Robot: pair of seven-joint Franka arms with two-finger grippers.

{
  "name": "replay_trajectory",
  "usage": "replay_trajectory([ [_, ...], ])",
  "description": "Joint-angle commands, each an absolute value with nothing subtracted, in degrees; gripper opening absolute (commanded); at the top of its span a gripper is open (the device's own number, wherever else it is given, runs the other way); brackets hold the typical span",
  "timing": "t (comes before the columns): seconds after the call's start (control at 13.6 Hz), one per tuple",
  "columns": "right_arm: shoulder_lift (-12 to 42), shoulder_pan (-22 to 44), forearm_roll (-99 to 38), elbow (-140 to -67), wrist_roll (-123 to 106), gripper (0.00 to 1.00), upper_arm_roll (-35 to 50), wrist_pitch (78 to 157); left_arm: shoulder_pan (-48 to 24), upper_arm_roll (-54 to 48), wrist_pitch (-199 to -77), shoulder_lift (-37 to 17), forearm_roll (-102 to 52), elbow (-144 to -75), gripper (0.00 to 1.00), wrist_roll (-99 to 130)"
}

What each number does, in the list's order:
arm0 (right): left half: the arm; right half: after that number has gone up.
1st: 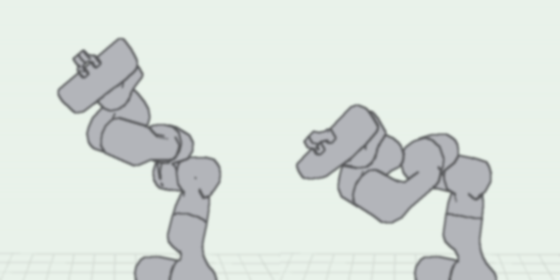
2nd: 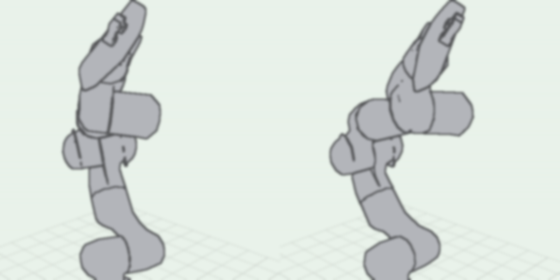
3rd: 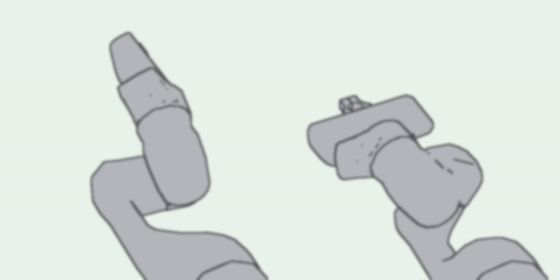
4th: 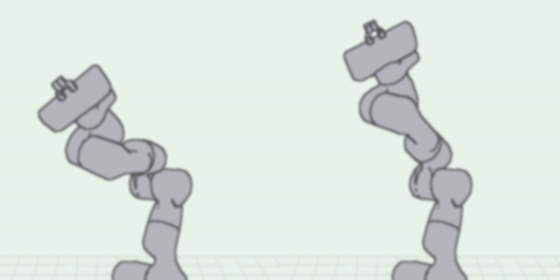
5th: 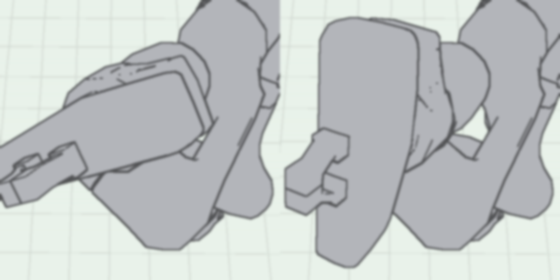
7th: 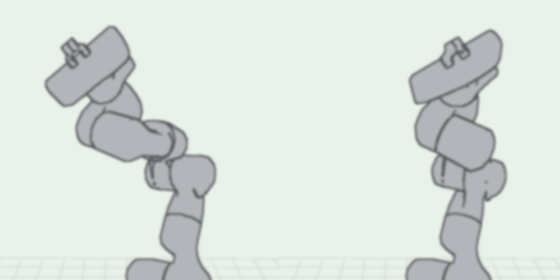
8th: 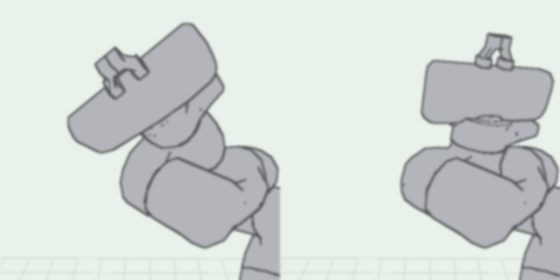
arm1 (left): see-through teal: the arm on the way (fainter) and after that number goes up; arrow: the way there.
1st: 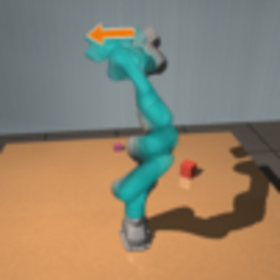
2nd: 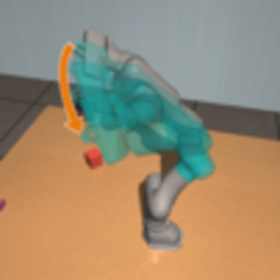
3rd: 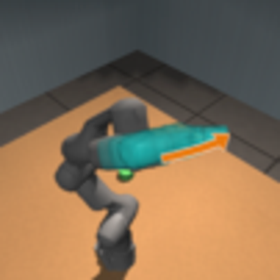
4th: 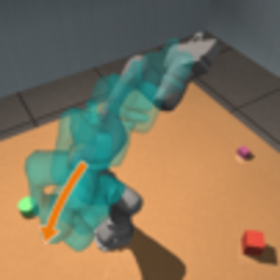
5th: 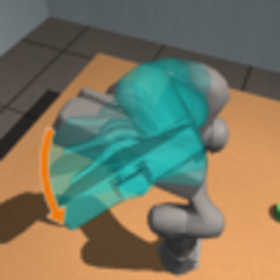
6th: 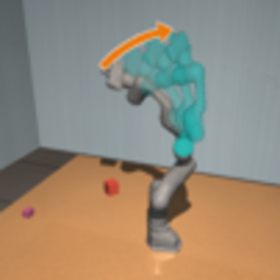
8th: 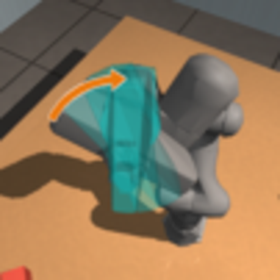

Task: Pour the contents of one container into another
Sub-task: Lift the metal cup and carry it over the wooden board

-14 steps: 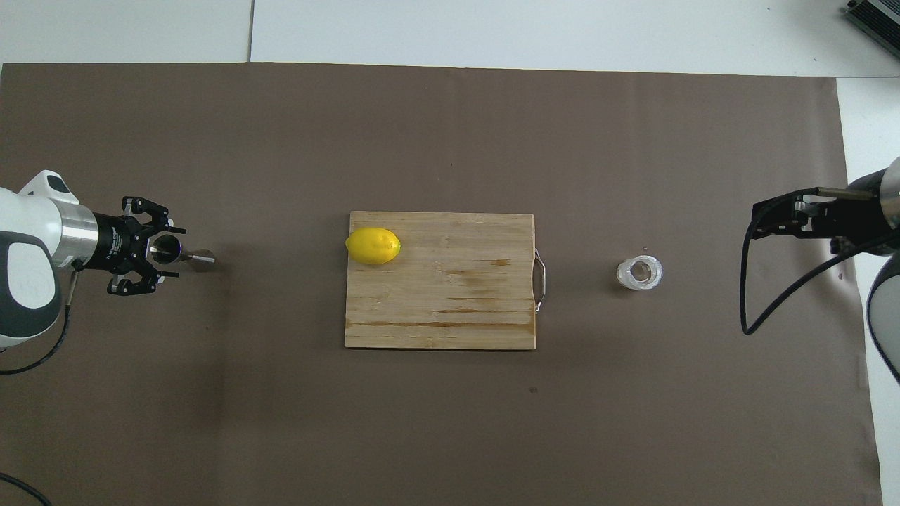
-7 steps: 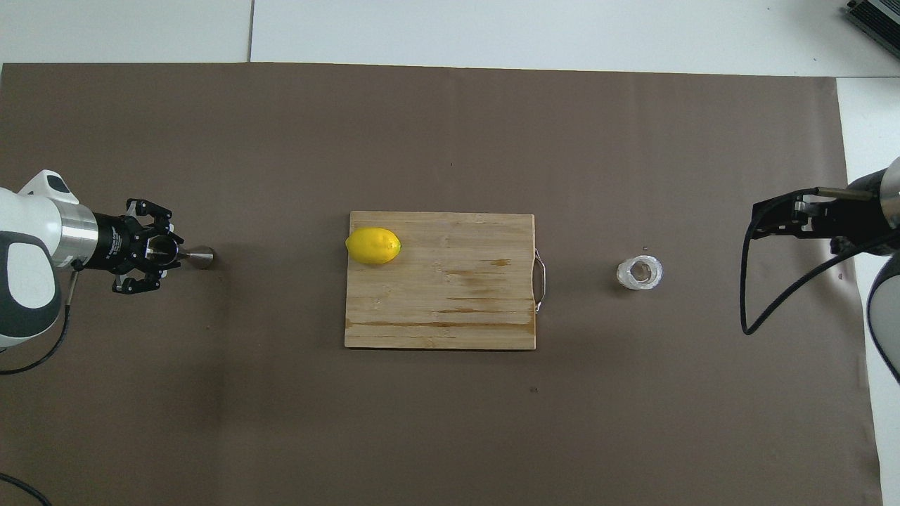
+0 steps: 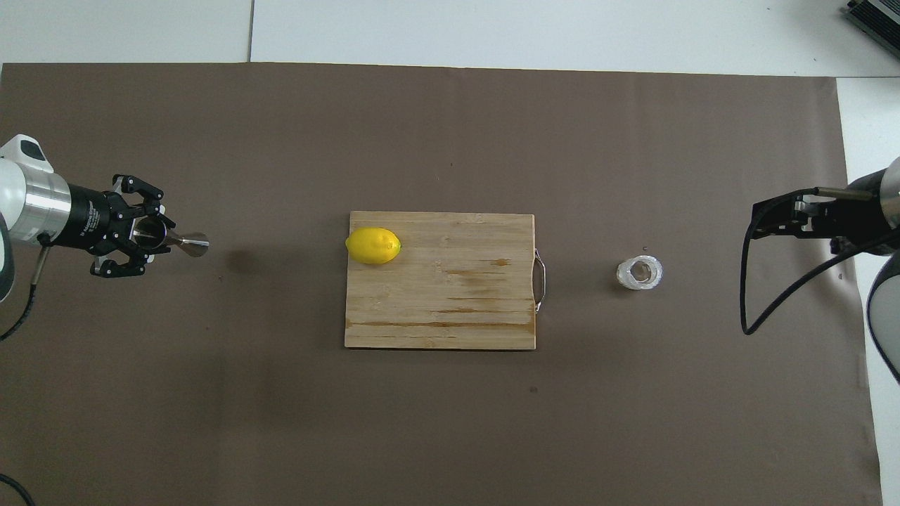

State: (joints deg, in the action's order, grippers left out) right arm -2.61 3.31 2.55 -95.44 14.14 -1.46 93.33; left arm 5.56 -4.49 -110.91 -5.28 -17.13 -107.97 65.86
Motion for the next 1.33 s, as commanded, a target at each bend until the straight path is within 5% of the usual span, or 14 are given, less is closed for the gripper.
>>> replay_trajectory([
  [0.0,-3.25,2.55,0.88,-95.89,12.92,1.00,-1.23,92.99,1.59,-4.22,-106.36,-5.27,-14.94,-103.11,0.00,71.86],
  [1.25,-3.25,2.55,0.88,-95.89,12.92,1.00,-1.23,92.90,-29.52,-4.31,-125.41,-8.79,-14.94,-100.81,0.00,116.79],
])
